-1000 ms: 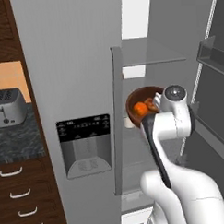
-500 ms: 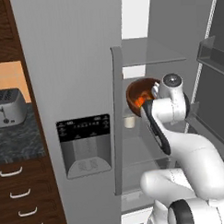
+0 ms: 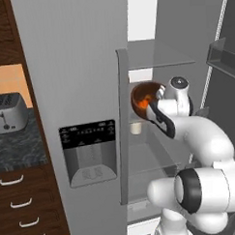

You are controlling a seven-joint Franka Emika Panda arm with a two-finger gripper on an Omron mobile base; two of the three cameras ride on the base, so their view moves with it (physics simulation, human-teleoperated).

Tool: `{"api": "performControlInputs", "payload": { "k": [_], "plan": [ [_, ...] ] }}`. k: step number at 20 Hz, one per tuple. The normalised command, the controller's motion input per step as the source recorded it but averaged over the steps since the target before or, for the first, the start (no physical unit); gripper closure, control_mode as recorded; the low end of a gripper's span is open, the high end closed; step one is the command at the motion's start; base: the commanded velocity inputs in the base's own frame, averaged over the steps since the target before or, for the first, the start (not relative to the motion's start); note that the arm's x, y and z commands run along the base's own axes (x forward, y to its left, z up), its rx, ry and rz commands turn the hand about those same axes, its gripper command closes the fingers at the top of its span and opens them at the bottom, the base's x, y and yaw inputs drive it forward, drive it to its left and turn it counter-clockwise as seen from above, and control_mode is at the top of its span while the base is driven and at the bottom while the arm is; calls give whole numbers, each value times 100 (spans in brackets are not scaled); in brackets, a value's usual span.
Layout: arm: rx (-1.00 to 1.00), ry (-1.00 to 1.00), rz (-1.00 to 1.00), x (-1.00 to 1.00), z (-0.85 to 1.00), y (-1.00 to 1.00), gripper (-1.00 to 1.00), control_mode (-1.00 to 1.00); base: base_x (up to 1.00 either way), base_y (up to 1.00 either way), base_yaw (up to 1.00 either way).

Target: Pick the chicken drumstick and squash from their plates and place them in the bowl. Then put the bowl in the fridge.

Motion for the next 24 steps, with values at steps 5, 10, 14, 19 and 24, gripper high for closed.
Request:
{"api": "performControlInputs", "payload": {
  "k": [5,10,14,19,24],
  "plan": [
    [15,1,0,52,-18,-24,100,-100,0,0,0],
    [7,0,0,79,-19,0,100,-100,0,0,0],
    [4,0,0,66,-35,0,100,-100,0,0,0],
    [0,0,0,48,-44,0,100,-100,0,0,0],
    [0,0,0,36,-44,6,100,-100,0,0,0]
  ]
}}
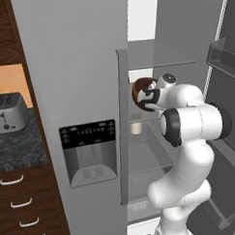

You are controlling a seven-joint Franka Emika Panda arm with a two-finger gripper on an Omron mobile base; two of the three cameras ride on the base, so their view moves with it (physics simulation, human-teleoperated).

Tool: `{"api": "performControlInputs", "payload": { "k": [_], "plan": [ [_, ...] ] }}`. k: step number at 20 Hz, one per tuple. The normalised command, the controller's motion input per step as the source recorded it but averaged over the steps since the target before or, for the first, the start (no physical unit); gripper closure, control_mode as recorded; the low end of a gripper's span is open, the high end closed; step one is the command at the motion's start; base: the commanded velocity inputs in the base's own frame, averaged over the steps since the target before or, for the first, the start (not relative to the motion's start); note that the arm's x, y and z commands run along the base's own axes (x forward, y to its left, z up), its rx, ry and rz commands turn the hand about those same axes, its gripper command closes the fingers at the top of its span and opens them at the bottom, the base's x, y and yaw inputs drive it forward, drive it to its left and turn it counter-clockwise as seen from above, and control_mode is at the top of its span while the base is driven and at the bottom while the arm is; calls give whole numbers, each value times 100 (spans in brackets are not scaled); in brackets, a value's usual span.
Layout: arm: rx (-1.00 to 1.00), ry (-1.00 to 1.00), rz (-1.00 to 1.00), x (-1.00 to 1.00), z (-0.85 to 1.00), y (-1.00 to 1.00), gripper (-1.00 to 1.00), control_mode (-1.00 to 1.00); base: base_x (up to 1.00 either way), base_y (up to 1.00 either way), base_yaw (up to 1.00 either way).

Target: Pick the chicken drumstick and squash from their plates and place them in the bowl. Then put the bowl in the fridge.

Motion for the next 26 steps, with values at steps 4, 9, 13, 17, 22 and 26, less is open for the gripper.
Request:
{"api": "performControlInputs", "payload": {
  "k": [4,9,13,17,22,26],
  "plan": [
    [0,-8,0,-1,-53,12,-100,-100,0,0,0],
    [0,-18,0,-12,2,24,-100,-100,0,0,0],
    [0,-26,0,-58,12,27,-100,-100,0,0,0],
    [0,-29,0,-69,53,11,-100,-100,0,0,0],
    [-2,-25,0,-71,67,12,-100,-100,0,0,0],
    [-13,-1,0,-100,58,0,-100,-100,0,0,0]
  ]
}}
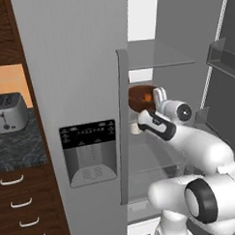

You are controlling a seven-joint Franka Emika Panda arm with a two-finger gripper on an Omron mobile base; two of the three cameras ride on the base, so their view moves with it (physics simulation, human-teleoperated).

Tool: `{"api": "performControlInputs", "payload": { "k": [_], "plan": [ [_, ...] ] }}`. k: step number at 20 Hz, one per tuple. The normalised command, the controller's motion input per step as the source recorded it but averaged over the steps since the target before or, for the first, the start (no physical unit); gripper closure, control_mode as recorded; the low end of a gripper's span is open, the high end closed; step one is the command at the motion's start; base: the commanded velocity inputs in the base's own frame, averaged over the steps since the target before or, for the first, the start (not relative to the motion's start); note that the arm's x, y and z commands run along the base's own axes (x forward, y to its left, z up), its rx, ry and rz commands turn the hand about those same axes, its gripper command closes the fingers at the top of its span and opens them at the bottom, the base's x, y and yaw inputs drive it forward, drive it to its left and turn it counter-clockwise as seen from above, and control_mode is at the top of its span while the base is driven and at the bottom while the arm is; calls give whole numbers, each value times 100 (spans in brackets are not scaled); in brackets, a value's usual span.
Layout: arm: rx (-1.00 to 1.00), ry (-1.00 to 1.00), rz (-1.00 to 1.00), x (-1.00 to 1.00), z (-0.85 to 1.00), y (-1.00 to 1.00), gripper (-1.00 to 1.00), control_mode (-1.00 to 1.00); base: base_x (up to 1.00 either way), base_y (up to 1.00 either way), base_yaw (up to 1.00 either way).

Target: Pick the chicken drumstick and squash from their plates and place them in the bowl. Then put the bowl in the fridge.

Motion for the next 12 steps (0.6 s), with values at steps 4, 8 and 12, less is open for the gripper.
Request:
{"api": "performControlInputs", "payload": {
  "k": [4,8,12],
  "plan": [
    [-19,20,0,-100,71,2,-100,-100,0,0,0],
    [-9,31,0,-99,98,10,-100,-100,0,0,0],
    [-2,37,1,-92,100,17,-100,-100,0,0,0]
  ]
}}
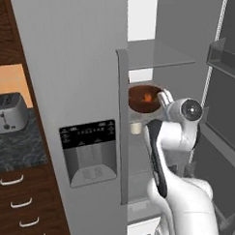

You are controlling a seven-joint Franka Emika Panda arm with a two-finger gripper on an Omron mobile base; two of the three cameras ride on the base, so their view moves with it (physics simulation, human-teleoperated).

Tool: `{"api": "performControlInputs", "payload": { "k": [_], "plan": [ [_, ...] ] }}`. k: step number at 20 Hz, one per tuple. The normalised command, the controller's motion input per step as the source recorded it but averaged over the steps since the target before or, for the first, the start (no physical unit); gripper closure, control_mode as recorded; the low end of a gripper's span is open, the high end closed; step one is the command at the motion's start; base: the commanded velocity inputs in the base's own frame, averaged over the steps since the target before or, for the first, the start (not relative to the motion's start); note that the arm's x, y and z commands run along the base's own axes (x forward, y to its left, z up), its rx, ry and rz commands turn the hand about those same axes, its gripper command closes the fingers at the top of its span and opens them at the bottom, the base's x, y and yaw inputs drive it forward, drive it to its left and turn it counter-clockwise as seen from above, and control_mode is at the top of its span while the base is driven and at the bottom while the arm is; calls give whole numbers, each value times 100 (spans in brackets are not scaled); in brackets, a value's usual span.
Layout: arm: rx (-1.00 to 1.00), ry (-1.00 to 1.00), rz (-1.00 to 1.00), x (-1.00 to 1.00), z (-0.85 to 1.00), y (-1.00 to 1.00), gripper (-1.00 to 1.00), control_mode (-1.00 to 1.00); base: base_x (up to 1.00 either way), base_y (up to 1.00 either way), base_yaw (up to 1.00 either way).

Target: Pick the chicken drumstick and squash from their plates and place them in the bowl. Then put the bowl in the fridge.

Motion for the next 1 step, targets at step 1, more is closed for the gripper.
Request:
{"api": "performControlInputs", "payload": {
  "k": [1],
  "plan": [
    [0,39,3,-100,81,17,-100,-100,0,0,0]
  ]
}}
